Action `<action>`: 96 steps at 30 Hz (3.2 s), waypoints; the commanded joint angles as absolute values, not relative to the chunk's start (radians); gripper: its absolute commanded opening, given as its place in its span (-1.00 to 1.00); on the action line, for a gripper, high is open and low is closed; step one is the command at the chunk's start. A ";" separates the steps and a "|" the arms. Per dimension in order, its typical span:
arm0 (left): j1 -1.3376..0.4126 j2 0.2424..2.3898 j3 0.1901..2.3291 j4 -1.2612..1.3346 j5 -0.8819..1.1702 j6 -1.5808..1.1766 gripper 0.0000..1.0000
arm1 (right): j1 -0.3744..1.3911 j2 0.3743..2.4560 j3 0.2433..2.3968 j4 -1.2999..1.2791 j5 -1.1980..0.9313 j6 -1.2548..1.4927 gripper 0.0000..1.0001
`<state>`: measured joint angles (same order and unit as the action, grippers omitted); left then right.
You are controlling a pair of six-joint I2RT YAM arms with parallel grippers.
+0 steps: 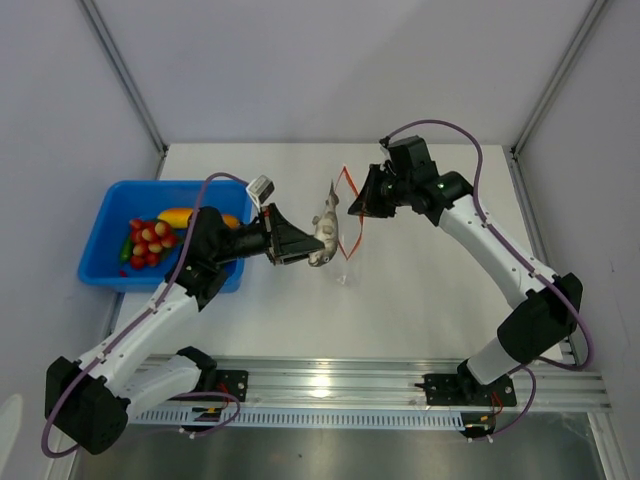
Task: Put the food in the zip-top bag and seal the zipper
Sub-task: Place the fake fish in the zipper food storage bag, then adjust the zipper food storage bag at the center of the board.
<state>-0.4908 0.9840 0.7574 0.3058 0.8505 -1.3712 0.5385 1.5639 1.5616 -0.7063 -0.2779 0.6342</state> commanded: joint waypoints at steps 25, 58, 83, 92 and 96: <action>-0.505 1.149 0.983 0.023 0.819 -1.287 -0.99 | 0.609 1.531 1.563 -0.689 -0.186 0.583 -1.00; -0.520 1.384 1.192 -0.293 0.626 -0.937 0.10 | 0.595 1.566 1.574 -0.675 -0.293 0.620 -1.00; -0.532 1.192 1.212 -0.697 0.405 -0.712 0.81 | 0.538 1.591 1.578 -0.721 -0.365 0.620 -1.00; -0.555 1.337 1.267 -0.670 0.413 -0.724 0.78 | 0.546 1.588 1.578 -0.724 -0.354 0.629 -1.00; -0.568 1.399 1.281 -0.640 0.437 -0.729 0.65 | 0.548 1.591 1.577 -0.726 -0.341 0.626 -1.00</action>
